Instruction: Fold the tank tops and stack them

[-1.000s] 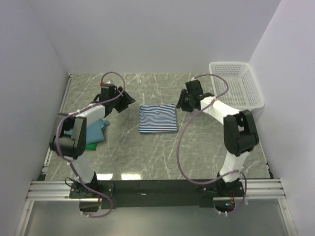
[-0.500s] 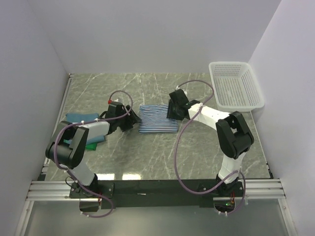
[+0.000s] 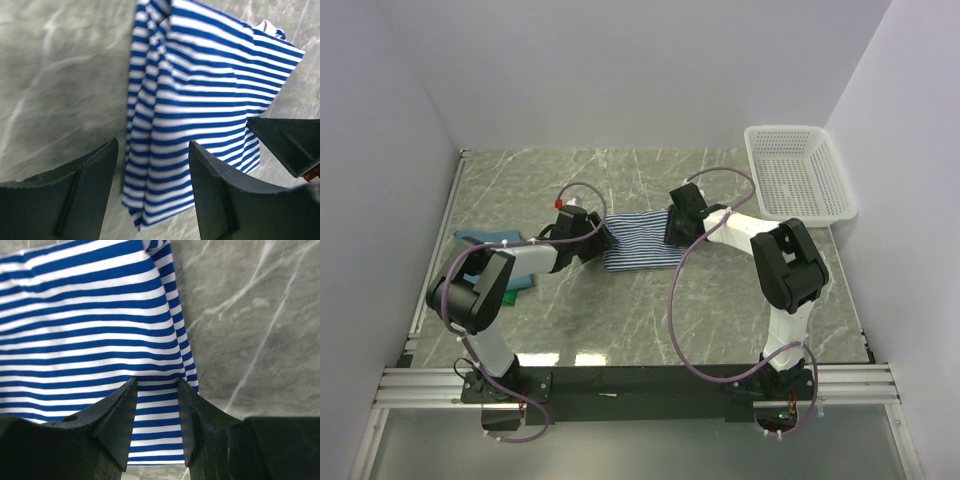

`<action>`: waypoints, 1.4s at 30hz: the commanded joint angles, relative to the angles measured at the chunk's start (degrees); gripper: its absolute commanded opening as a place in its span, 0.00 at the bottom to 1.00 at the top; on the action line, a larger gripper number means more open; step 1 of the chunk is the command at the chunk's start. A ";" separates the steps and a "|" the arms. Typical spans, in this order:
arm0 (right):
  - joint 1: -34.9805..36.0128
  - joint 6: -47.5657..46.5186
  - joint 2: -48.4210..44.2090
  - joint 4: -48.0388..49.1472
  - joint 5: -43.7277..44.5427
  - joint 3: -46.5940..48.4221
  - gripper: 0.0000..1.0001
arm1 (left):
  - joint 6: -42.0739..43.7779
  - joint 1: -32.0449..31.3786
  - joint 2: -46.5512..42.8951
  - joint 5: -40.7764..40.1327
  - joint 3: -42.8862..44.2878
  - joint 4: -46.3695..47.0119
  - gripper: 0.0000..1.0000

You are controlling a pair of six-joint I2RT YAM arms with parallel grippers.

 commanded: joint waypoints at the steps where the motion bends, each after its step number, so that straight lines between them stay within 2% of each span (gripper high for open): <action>1: -2.19 -1.38 1.80 0.01 -1.39 -1.25 0.46 | 0.46 -1.26 5.29 -4.01 -0.60 -7.09 0.65; 5: -2.63 -1.56 2.06 0.19 -2.54 -1.16 0.45 | -0.15 -2.14 7.67 -4.01 0.89 -7.10 0.64; 11: -2.72 -1.38 2.59 0.81 -3.16 -1.07 0.45 | 0.10 -3.81 9.16 -2.25 4.57 -8.05 0.50; 14: -2.72 -1.64 2.67 0.89 -5.00 -0.99 0.45 | 0.72 -4.51 8.64 -2.34 6.34 -10.34 0.37; 15: -2.72 -1.65 2.33 0.81 -5.18 -0.99 0.45 | 0.90 -4.52 8.03 -2.60 6.51 -10.78 0.26; 19: -2.63 -2.17 -0.48 1.42 -6.84 -1.78 0.47 | 4.32 -4.52 5.48 -6.45 10.99 -19.21 0.01; 24: -2.72 -2.61 -5.57 0.19 -7.20 -1.51 0.50 | 9.95 -4.52 2.93 -14.71 18.46 -30.97 0.01; 28: -2.72 -1.83 -8.31 0.36 -7.99 -2.22 0.51 | 13.46 -4.43 -0.32 -18.24 21.80 -36.62 0.00; 32: -2.72 0.11 -8.84 3.61 -13.51 -4.84 0.55 | 15.14 -3.81 -1.91 -17.45 21.81 -38.03 0.01; 36: -2.72 1.96 -7.70 9.22 -15.71 -7.48 0.63 | 15.05 -2.32 -2.17 -15.62 19.00 -36.11 0.00; 42: -1.32 3.27 -2.00 15.75 -20.29 -9.07 0.65 | 14.08 -1.26 -0.77 -12.36 14.08 -31.62 0.01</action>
